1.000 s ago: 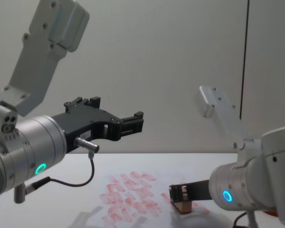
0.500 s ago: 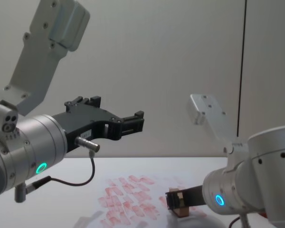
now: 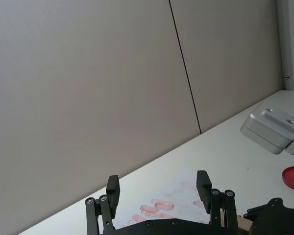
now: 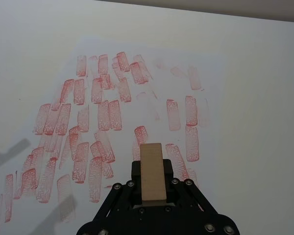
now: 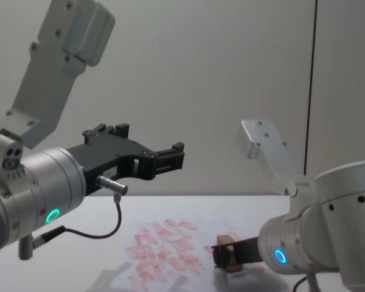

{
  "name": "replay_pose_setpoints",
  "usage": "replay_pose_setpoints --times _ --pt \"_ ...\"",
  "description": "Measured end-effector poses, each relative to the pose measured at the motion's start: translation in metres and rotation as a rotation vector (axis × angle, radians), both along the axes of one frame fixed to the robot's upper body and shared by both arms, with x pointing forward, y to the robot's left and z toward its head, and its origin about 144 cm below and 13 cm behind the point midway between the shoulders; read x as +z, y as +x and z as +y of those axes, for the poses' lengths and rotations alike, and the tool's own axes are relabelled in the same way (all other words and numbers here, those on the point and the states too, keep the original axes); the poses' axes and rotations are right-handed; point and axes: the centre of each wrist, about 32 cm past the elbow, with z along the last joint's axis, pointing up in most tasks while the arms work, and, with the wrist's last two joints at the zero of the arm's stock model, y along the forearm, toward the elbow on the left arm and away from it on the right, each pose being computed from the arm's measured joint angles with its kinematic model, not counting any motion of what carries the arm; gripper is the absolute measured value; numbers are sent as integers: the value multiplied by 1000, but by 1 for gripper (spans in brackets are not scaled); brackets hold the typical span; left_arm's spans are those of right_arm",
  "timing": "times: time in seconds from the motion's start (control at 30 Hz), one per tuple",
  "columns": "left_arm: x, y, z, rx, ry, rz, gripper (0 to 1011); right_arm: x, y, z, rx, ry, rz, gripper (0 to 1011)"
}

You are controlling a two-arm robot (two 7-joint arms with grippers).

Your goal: Use the one hand to pick up the stamp and affix it onto the A4 paper.

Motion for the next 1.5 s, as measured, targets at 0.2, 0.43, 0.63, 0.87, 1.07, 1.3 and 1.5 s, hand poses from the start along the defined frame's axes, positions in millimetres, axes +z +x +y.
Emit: replay_pose_setpoints --times 0.2,0.43,0.63,0.87,1.07,1.3,1.5 --pt "0 0 0 0 0 0 993 4 -5 -2 -3 6 -41 218" --pt "0 0 0 0 0 0 993 23 -13 -7 -11 27 -147 219" --pt "0 0 0 0 0 0 993 37 -19 -15 -38 41 -229 219" --pt "0 0 0 0 0 0 993 48 -30 -34 -112 49 -303 219" --pt "0 0 0 0 0 0 993 48 -37 -49 -171 48 -300 219" --pt "0 0 0 0 0 0 993 40 -43 -66 -239 40 -255 219" --pt "0 0 0 0 0 0 993 28 -44 -80 -290 28 -205 218"
